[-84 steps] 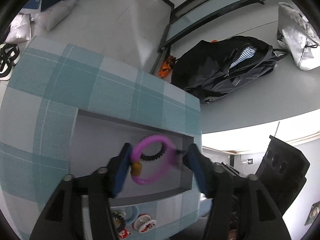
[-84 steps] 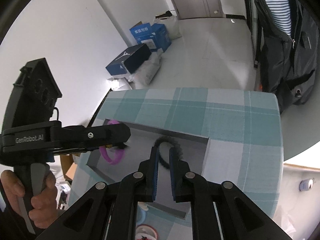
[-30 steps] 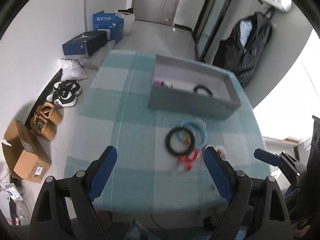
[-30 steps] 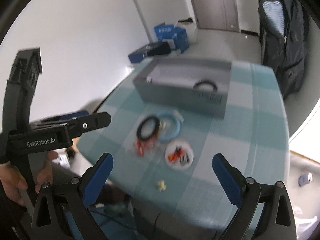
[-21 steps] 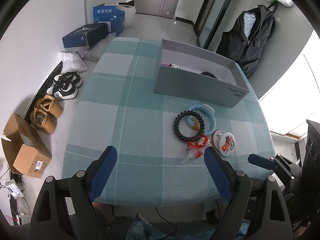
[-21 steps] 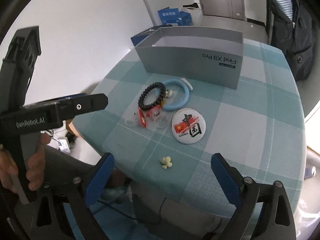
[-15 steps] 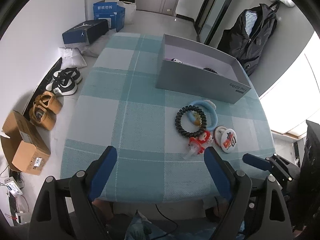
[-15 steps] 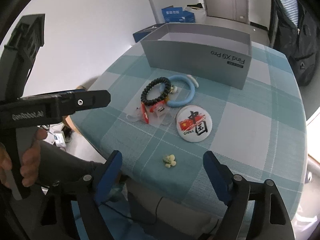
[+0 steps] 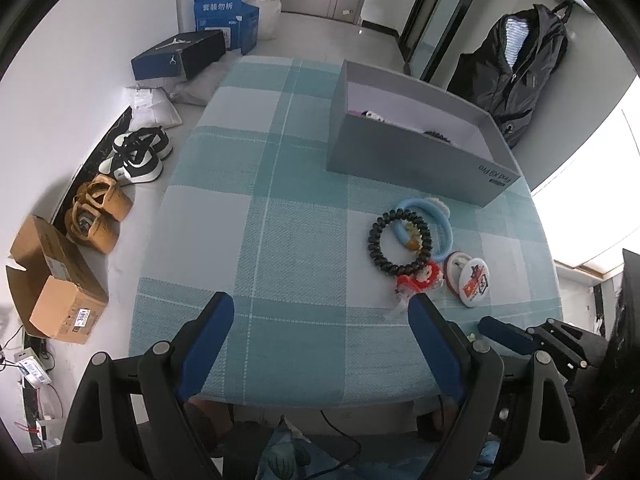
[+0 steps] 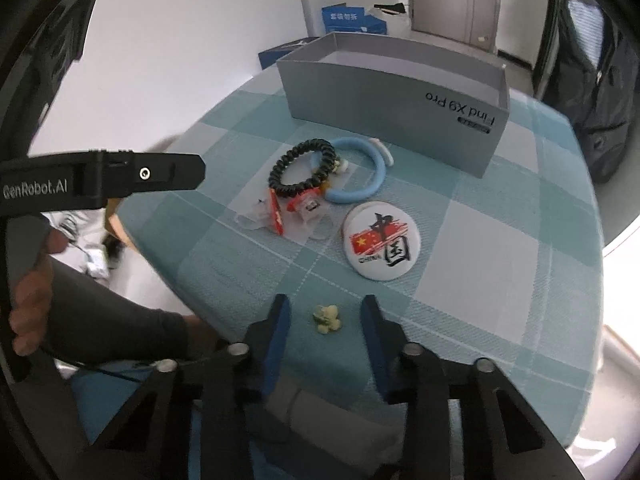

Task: Organize jewelry
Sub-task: 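Move the left gripper to the red charm and close on it, then carry the red charm into the grey box and open the left gripper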

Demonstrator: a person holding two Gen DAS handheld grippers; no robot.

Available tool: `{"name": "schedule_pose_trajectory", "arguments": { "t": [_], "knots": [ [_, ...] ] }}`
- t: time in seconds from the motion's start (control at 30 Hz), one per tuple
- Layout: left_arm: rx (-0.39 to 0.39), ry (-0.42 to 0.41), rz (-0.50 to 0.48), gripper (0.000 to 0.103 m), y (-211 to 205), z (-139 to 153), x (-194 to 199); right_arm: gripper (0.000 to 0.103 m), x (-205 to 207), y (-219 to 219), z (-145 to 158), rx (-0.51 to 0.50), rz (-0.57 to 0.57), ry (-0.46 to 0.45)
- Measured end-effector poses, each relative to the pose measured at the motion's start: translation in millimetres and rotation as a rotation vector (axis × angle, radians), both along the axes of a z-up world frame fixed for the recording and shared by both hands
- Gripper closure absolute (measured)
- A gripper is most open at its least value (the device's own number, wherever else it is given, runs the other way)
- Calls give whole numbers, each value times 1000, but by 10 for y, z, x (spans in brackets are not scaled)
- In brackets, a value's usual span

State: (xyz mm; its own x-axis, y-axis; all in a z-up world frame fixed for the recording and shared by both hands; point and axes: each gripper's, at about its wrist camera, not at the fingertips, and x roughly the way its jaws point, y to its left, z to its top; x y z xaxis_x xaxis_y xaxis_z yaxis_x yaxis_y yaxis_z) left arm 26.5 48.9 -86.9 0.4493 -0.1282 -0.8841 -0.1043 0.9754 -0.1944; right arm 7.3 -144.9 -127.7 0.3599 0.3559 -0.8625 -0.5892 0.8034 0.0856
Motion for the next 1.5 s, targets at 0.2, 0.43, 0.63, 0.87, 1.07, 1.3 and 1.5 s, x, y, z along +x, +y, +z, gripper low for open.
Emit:
{"name": "schedule_pose_trajectory", "arguments": {
  "t": [0.2,0.43,0.63,0.87,1.07,1.3,1.5],
  "knots": [
    [-10,47,-29,17,-34,-73,-4,91,-113,93,-29,-104,30,-94],
    [-41,66,-81,17,-133,-101,16,91,18,-60,45,-16,-29,-31],
    [-33,77,-134,17,-289,-154,126,91,161,-351,278,97,-123,-33],
    [10,78,-194,39,-472,-208,205,91,267,-560,391,153,-197,-30],
    [54,54,-225,77,-491,-184,154,91,311,-586,428,180,-197,-22],
    [-5,55,-246,85,-474,-150,117,91,275,-544,471,197,-186,-32],
    [-63,23,-245,85,-452,-1,86,91,278,-572,496,213,-199,-32]
  ]
}}
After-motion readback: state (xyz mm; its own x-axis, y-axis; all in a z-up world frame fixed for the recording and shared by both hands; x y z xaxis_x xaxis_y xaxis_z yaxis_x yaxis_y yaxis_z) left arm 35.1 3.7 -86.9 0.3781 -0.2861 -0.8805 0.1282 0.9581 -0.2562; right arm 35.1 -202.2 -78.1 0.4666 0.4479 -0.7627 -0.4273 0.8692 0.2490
